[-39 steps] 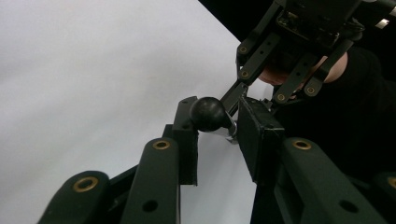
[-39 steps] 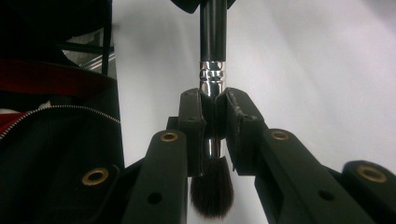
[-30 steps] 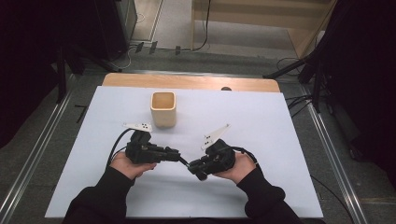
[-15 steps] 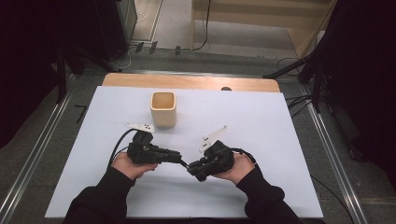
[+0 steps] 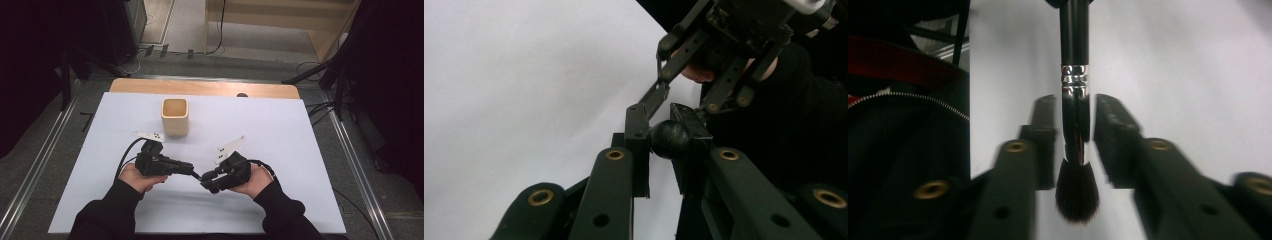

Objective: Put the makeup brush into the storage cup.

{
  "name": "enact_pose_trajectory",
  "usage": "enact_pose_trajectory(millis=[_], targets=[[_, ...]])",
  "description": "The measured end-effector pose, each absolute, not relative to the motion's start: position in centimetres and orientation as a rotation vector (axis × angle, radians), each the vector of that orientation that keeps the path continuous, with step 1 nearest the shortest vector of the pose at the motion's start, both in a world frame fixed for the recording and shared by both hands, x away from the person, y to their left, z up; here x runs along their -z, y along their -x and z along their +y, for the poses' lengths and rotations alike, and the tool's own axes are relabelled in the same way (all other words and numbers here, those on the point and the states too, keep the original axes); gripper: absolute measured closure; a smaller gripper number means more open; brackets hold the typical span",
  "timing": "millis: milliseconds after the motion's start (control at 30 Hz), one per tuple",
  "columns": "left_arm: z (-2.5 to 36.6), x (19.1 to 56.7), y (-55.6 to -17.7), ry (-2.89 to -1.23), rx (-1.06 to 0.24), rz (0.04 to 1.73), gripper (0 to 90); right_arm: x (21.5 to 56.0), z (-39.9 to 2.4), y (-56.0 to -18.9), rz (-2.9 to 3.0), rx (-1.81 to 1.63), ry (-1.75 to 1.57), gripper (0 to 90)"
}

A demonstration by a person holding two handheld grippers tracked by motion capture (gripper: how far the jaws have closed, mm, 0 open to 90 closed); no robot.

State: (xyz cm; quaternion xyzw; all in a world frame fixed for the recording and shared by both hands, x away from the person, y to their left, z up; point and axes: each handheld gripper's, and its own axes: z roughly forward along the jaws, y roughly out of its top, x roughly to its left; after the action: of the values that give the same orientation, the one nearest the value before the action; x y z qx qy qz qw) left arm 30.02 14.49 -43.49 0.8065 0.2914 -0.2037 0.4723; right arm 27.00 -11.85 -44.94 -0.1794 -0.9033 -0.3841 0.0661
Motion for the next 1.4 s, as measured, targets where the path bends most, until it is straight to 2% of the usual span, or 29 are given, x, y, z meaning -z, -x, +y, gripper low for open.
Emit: enact_pose_trajectory(millis=[100,333,633,867,1167,1233,1400], targets=[[14.9,43.4,-30.1,-1.941,0.503,0.727,79.6,44.8,-12.3,-27.0,-2.713,1.207,0.573,55.3],[16.3,43.3,-30.4,-1.833,0.440,0.808,79.6,44.4,-13.9,-26.5,-2.682,1.487,0.663,39.1],[17.2,43.2,-30.1,-1.704,0.318,0.900,79.6,43.5,-14.7,-24.7,-2.652,1.704,0.877,39.1],[17.0,43.4,-29.7,-1.597,0.322,0.942,79.5,43.6,-13.8,-23.3,-2.617,1.813,0.940,45.7],[16.3,43.4,-29.3,-1.591,0.323,0.923,79.5,44.0,-13.3,-22.8,-2.640,1.821,0.910,52.1],[16.3,43.5,-29.4,-1.594,0.347,0.916,79.5,43.8,-13.6,-23.0,-2.640,1.823,0.891,57.0],[16.1,43.6,-29.5,-1.619,0.386,0.905,79.6,43.1,-14.0,-23.9,-2.662,1.809,0.896,57.6]])
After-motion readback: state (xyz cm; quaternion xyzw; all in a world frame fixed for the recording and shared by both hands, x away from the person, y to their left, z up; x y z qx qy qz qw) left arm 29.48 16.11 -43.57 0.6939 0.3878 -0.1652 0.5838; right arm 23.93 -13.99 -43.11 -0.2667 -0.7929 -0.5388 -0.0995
